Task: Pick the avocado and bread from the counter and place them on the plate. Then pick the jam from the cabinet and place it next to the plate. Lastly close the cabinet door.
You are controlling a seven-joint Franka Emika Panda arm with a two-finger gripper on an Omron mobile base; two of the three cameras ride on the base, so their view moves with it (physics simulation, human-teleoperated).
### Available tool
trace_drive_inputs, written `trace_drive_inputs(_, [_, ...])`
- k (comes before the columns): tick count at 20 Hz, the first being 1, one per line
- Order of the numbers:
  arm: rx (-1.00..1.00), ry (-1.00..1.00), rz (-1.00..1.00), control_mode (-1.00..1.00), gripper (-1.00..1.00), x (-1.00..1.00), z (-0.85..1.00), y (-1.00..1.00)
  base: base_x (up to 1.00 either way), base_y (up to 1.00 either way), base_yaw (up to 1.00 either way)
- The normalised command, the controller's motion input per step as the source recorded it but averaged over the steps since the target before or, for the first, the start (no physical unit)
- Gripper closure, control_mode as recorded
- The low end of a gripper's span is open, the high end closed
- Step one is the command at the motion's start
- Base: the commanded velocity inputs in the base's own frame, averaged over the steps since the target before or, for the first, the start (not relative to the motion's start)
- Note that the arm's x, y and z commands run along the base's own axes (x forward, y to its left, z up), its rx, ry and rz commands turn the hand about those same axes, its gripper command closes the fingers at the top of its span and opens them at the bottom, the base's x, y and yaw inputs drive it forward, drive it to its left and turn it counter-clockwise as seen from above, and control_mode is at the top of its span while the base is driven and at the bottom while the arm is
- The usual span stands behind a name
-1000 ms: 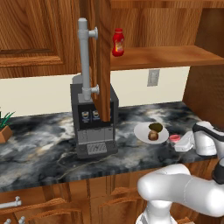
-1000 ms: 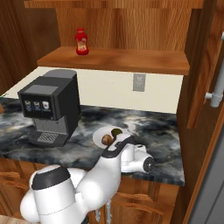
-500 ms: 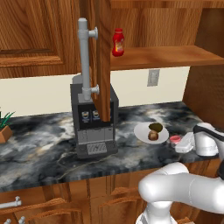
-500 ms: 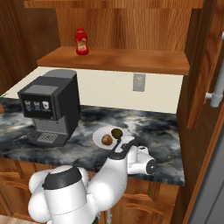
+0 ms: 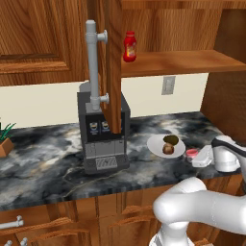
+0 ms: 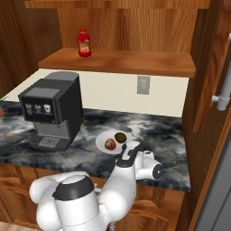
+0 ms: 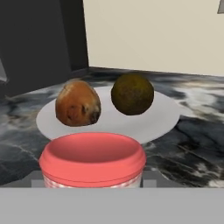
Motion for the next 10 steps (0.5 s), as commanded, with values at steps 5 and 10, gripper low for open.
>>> trace_drive_inputs(5, [-0.01, 0.0, 0.0, -1.0, 1.0, 0.08, -0.23, 0.0, 0.0, 0.0, 0.0])
trace_drive_inputs(10, [-0.03, 0.0, 0.0, -1.0, 1.0, 0.07, -0.26, 0.0, 0.0, 0.0, 0.0])
